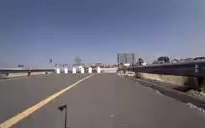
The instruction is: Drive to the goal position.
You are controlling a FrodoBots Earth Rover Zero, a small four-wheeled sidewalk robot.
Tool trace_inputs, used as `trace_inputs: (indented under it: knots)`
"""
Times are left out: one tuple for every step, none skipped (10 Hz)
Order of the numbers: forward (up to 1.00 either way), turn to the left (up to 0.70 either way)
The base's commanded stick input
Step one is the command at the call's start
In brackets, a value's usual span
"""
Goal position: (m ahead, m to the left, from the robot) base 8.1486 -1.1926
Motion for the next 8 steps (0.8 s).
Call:
trace_inputs:
  knots:
    - [1.00, 0.00]
    - [1.00, 0.00]
    - [1.00, 0.00]
    - [1.00, -0.02]
    - [1.00, -0.27]
    - [1.00, -0.14]
    - [1.00, 0.00]
    - [1.00, 0.00]
